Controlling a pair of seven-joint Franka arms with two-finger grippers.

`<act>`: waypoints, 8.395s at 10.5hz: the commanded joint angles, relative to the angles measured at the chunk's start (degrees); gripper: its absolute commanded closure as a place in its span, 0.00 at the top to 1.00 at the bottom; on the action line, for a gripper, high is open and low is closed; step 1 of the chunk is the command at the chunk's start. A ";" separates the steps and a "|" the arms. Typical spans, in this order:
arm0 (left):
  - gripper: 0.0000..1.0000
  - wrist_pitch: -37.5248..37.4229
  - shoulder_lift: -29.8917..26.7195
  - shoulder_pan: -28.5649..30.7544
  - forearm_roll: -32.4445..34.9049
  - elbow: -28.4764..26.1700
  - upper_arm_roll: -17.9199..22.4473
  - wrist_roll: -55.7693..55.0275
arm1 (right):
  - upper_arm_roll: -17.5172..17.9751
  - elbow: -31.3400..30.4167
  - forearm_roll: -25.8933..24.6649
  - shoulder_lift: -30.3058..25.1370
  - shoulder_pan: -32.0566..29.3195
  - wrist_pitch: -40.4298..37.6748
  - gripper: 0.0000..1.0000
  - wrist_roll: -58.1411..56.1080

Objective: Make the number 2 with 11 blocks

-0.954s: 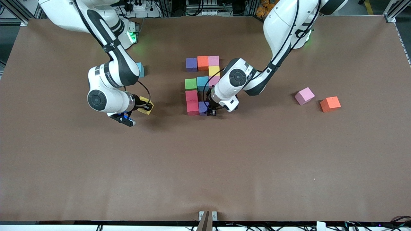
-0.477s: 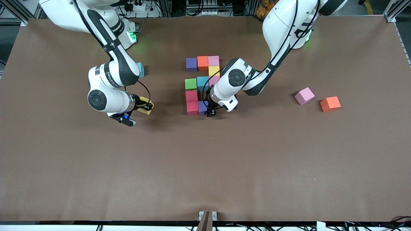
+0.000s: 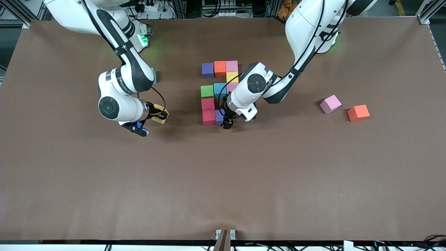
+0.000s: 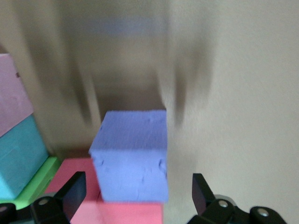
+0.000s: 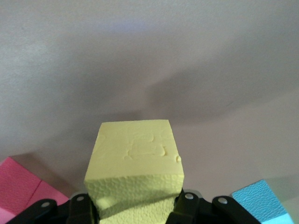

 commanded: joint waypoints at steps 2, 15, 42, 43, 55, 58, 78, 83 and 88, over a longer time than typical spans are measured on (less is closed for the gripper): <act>1.00 -9.68 -9.08 0.73 0.11 -1.44 0.13 2.67 | 0.22 2.00 3.43 -0.58 2.57 -0.66 0.00 5.43; 1.00 -31.60 -32.91 34.99 0.11 -23.03 0.39 68.99 | -0.04 25.70 7.94 13.72 23.30 1.79 0.00 46.43; 0.61 -19.20 -24.05 47.93 10.20 -34.84 3.29 95.06 | -4.97 24.60 6.44 24.03 32.99 27.64 0.00 71.97; 0.55 -19.20 -24.13 47.93 10.30 -34.58 3.29 95.06 | -4.97 24.60 6.44 24.03 32.99 27.64 0.00 71.97; 1.00 -58.99 -29.57 43.46 6.35 -1.38 2.59 94.80 | -4.88 26.53 6.18 20.87 32.90 20.62 1.00 71.36; 1.00 -61.38 -33.09 38.20 7.40 5.74 3.12 94.88 | -4.88 26.62 -0.57 17.10 31.59 16.59 1.00 69.17; 1.00 -72.82 -40.75 28.24 11.27 20.89 12.96 119.14 | -13.05 21.34 -11.73 -17.09 -0.76 -19.37 1.00 -37.19; 1.00 -66.31 -39.87 28.33 11.36 15.79 14.54 119.85 | -13.49 34.52 -11.58 -18.42 -3.04 -32.30 1.00 -44.36; 1.00 -67.10 -40.13 28.33 11.36 15.08 15.51 121.08 | -19.03 36.55 -11.57 -18.07 -2.70 -34.23 1.00 -50.55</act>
